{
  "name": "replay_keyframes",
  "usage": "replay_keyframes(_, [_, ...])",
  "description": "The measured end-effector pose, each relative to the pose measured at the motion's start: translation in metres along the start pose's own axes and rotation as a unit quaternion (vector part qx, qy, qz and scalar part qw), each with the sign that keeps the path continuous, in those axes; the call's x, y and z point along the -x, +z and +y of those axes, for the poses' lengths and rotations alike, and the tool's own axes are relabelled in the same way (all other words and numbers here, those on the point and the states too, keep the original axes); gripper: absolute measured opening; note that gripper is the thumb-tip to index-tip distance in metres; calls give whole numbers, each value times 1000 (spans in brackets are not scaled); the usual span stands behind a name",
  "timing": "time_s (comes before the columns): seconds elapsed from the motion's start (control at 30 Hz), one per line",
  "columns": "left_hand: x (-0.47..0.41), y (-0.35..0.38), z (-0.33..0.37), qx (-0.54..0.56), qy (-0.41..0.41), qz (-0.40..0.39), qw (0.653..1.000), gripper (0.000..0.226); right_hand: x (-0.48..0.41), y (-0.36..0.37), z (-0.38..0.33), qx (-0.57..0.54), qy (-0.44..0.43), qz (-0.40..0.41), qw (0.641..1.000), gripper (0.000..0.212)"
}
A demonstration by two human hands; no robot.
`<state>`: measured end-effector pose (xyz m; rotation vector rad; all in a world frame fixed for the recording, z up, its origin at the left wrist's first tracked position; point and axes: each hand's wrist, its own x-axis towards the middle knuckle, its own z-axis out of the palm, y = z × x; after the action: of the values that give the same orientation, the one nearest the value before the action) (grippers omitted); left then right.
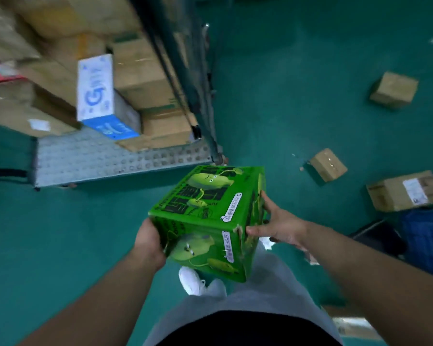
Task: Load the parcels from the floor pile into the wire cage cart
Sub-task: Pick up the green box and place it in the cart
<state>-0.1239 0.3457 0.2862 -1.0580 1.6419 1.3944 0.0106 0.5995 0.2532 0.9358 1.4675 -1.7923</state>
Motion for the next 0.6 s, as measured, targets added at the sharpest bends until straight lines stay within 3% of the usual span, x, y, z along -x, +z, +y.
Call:
replay_keyframes(0.2, [14,-162,6,44,44,1,998,46,2,156,0,56,-25,2,998,120])
replay_keyframes(0.33, [31,-261,6,88,73,32,993,39,12,257,-3,126,-16,-38,991,124])
replay_keyframes(0.5, [38,-335,22,89,84,70,990,43,3,332,-7,118,-26,-43,992,130])
replay_keyframes(0.6, [28,-358,37,70,54,68,994,55,-7,353,-19,88,-79,-34,992,129])
